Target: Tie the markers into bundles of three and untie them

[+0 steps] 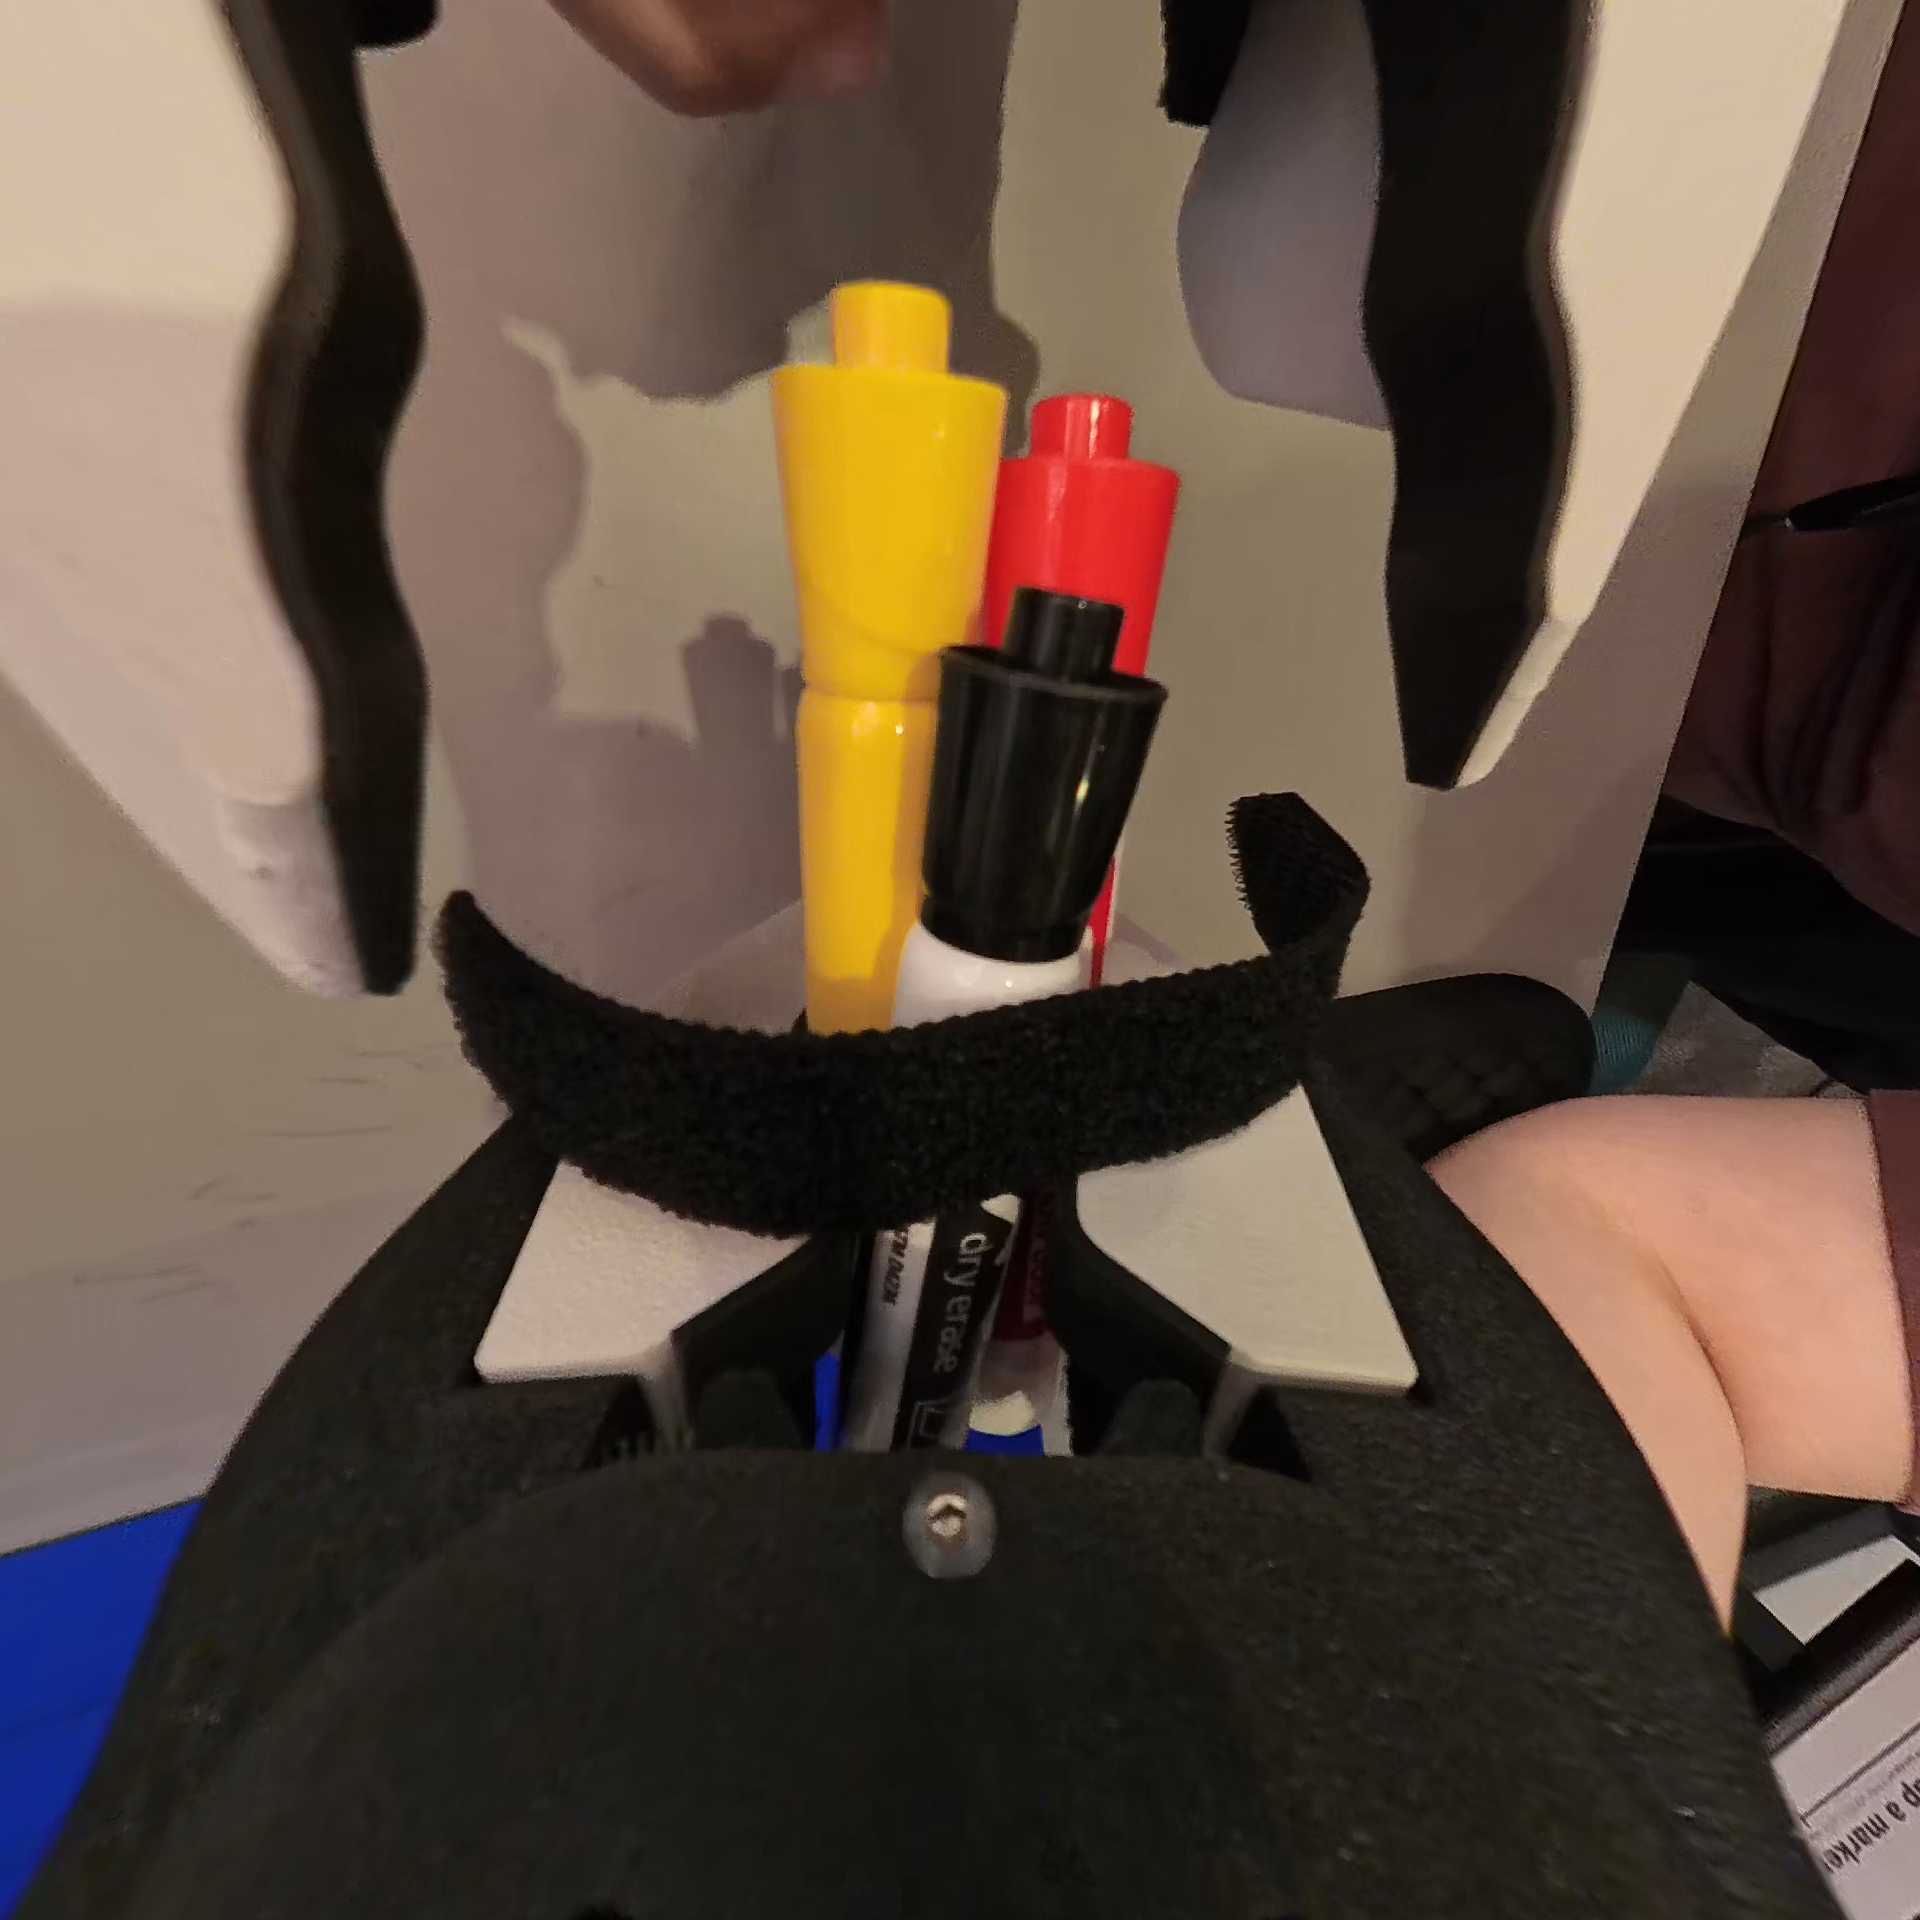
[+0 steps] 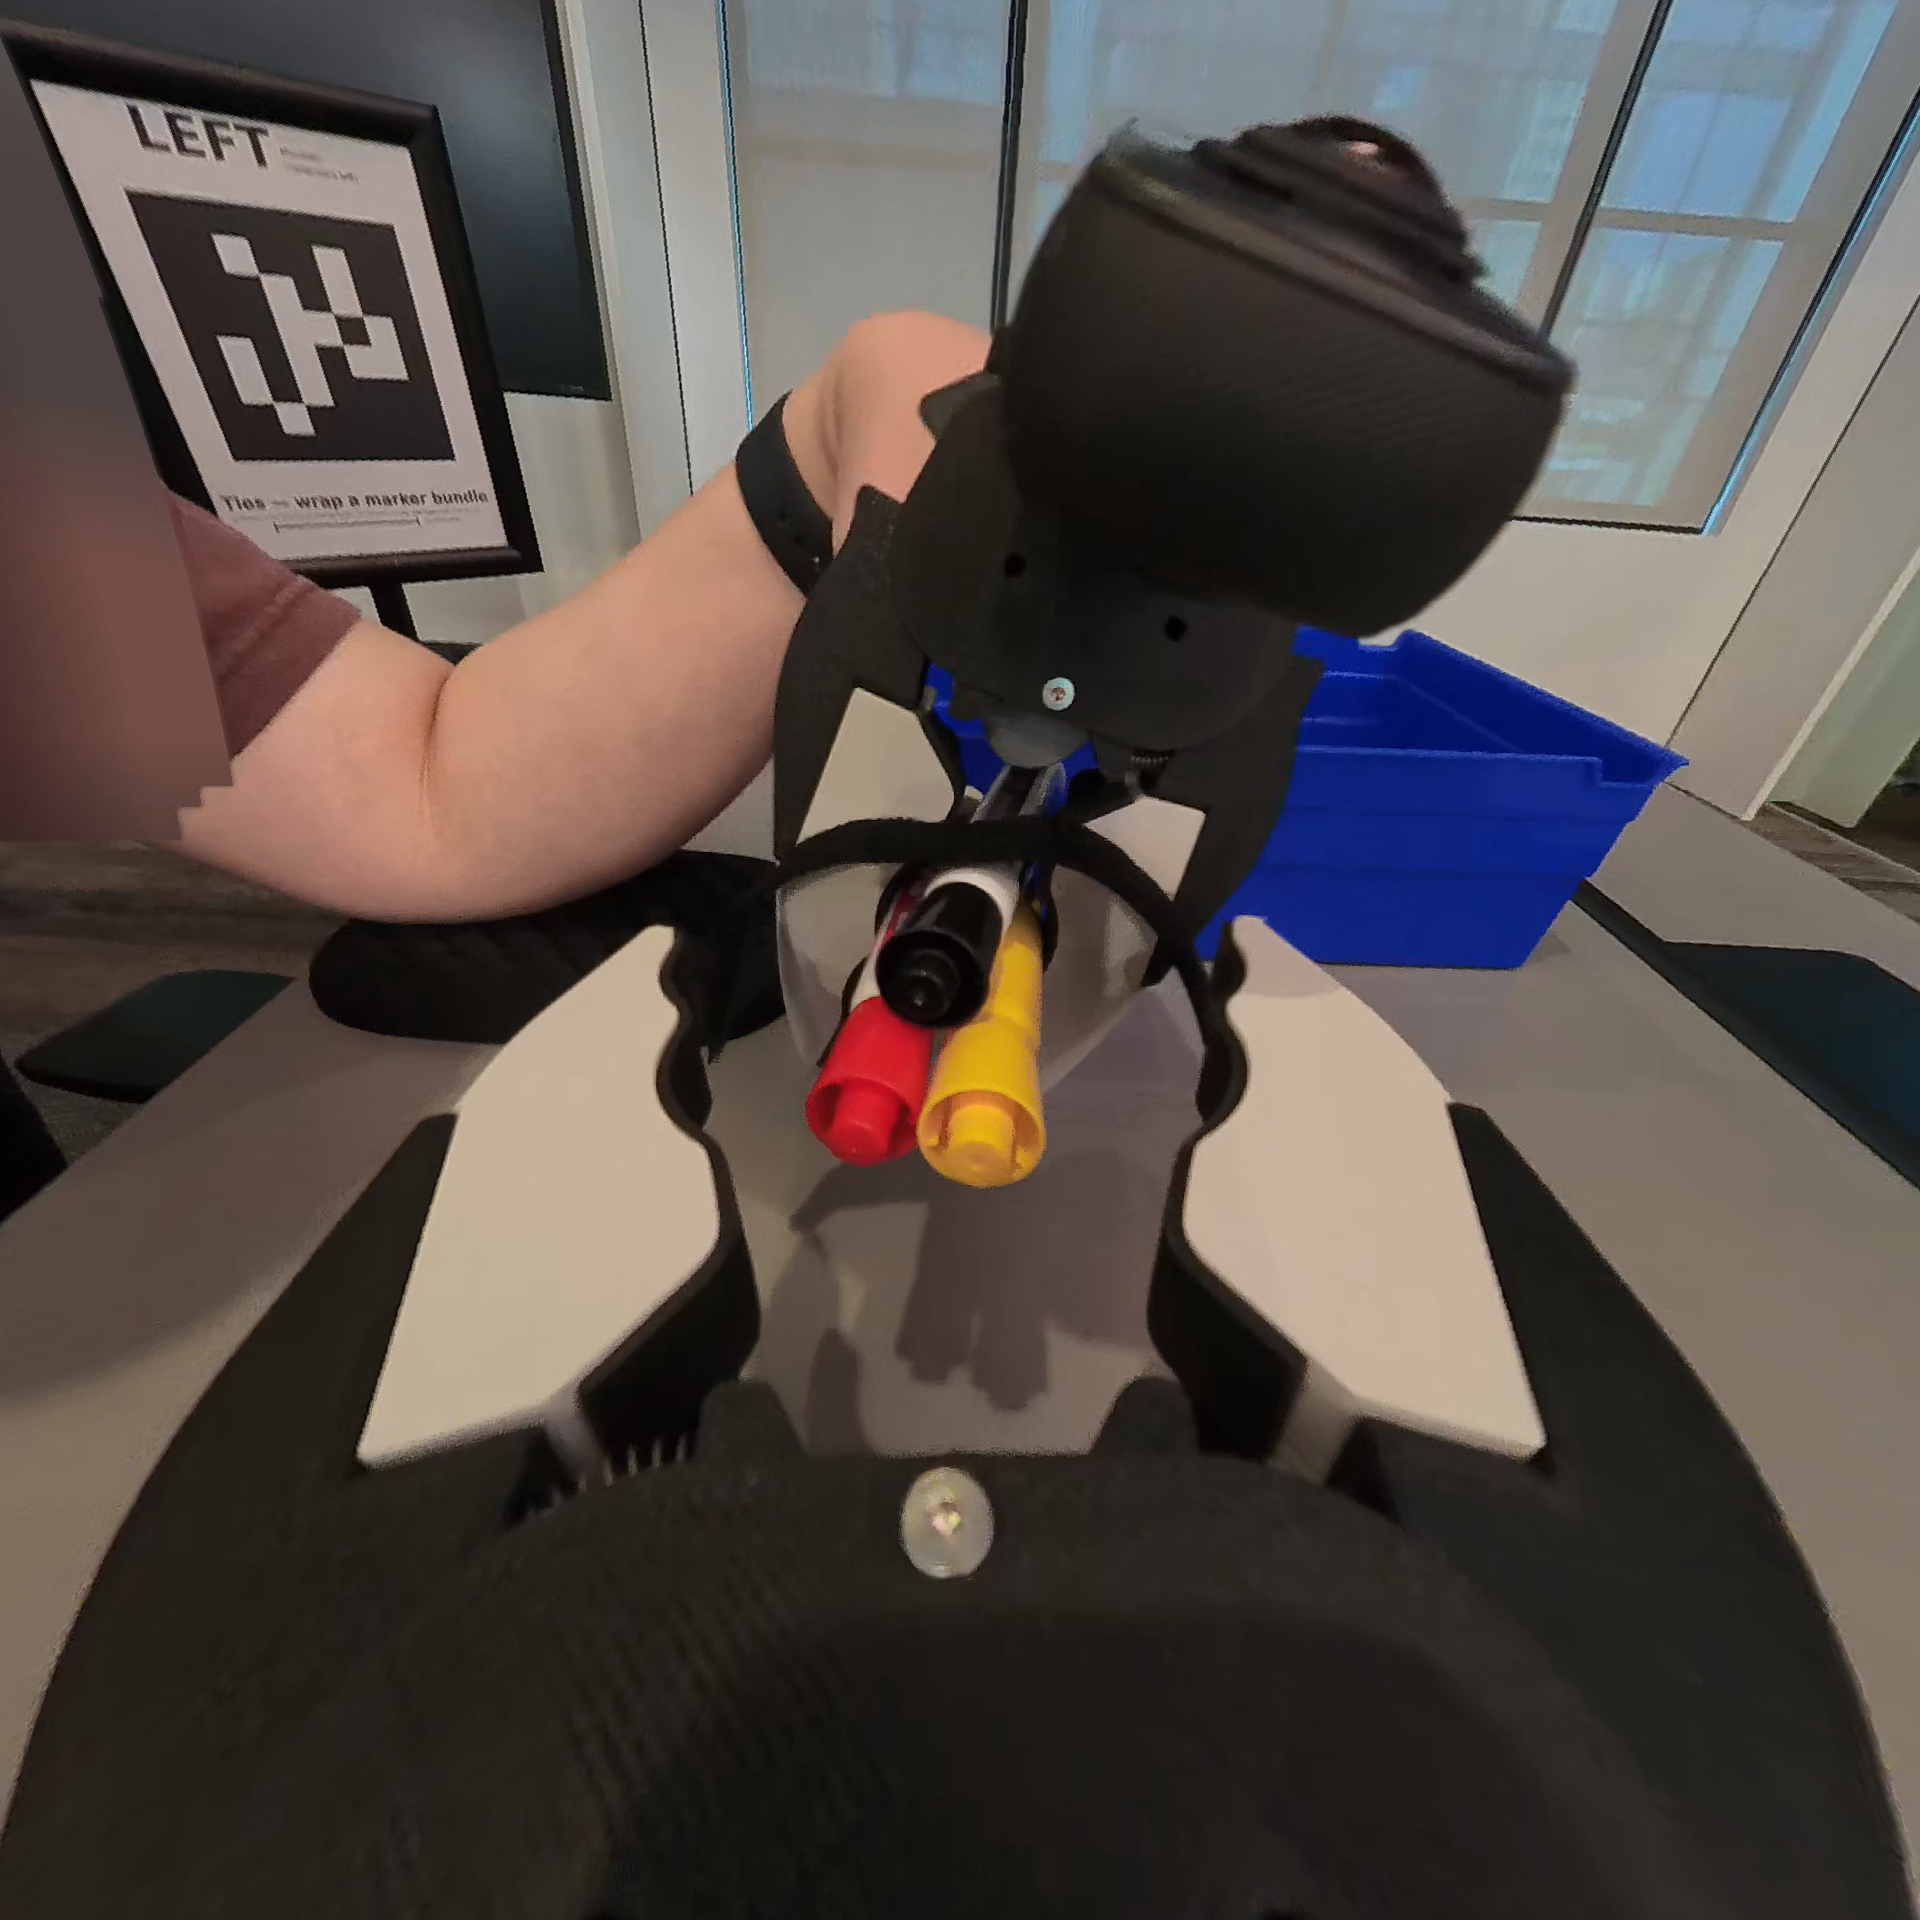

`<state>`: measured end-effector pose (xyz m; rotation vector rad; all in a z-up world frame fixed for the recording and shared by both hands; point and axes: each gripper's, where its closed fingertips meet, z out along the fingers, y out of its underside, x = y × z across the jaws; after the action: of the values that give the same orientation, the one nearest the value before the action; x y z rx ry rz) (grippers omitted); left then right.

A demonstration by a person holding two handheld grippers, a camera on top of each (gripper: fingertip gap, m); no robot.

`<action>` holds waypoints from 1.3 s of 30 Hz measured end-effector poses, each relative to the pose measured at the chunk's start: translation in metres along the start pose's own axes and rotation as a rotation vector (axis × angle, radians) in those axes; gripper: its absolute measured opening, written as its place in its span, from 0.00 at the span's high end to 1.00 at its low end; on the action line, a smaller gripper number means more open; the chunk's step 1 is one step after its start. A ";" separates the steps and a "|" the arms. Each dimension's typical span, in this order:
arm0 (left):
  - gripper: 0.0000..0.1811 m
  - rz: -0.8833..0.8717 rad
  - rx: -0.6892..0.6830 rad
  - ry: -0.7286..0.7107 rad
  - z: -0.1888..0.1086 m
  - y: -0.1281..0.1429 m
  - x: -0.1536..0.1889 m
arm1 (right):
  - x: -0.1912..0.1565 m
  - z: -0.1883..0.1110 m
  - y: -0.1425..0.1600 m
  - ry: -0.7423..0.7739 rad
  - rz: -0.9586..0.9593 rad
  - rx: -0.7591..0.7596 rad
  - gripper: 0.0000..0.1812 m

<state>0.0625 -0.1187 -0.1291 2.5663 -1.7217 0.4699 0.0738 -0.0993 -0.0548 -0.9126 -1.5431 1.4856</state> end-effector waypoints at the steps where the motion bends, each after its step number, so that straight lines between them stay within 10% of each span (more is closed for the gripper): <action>1: 0.77 -0.002 -0.003 0.004 0.001 0.001 0.000 | -0.001 0.001 0.001 0.002 -0.016 -0.008 0.48; 23: 0.77 -0.012 -0.025 -0.007 0.003 0.002 -0.001 | -0.002 0.010 -0.003 0.033 0.059 0.054 0.46; 29: 0.77 -0.015 -0.021 0.013 0.004 0.002 0.000 | -0.016 0.008 -0.010 0.078 -0.208 0.049 0.54; 39: 0.77 -0.007 -0.016 0.021 0.004 0.000 0.002 | -0.014 0.011 0.008 0.019 -0.128 -0.040 0.63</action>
<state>0.0637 -0.1214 -0.1325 2.5465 -1.7026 0.4789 0.0700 -0.1157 -0.0640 -0.8322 -1.5922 1.3568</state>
